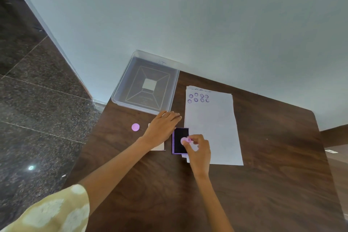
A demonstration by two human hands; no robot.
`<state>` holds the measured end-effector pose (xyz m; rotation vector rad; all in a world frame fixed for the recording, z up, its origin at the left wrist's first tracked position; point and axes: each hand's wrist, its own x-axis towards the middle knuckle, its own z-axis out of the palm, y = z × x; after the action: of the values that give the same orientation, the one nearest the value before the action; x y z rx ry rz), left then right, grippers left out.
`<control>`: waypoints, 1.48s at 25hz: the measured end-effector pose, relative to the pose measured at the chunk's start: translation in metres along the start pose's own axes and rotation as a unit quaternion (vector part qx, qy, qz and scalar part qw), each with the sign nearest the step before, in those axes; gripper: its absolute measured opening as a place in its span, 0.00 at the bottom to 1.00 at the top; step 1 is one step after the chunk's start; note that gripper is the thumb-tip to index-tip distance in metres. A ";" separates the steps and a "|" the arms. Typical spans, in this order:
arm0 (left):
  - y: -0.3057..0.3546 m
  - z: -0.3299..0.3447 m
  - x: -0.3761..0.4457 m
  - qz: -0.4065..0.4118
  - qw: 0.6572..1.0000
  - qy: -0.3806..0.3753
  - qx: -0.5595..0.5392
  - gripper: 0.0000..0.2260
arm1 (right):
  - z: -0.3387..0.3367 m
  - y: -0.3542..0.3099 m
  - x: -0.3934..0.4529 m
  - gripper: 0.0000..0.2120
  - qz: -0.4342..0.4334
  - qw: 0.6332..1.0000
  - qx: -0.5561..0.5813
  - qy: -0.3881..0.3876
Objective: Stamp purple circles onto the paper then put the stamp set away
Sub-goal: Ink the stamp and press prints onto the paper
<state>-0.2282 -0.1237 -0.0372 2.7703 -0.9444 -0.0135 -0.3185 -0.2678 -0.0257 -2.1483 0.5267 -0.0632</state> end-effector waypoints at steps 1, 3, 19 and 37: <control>0.000 -0.001 0.009 0.006 1.000 0.004 0.004 0.18 | 0.005 0.003 0.001 0.07 -0.038 0.996 -0.079 -0.004; 0.000 -0.003 0.027 0.013 1.000 0.003 0.008 0.18 | 0.014 0.011 0.003 0.08 -0.090 0.979 -0.181 0.006; 0.005 0.008 0.097 0.034 0.969 -0.181 0.164 0.30 | -0.016 0.002 0.085 0.10 -0.042 0.985 0.034 0.164; 0.025 0.007 0.111 0.036 0.948 -0.229 0.218 0.20 | -0.034 0.008 0.222 0.08 -0.083 0.983 -0.131 0.096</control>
<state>-0.1560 -0.2113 -0.0324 3.2078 -1.2909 -0.5183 -0.1278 -0.3855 -0.0440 -2.4568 0.4861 -0.3113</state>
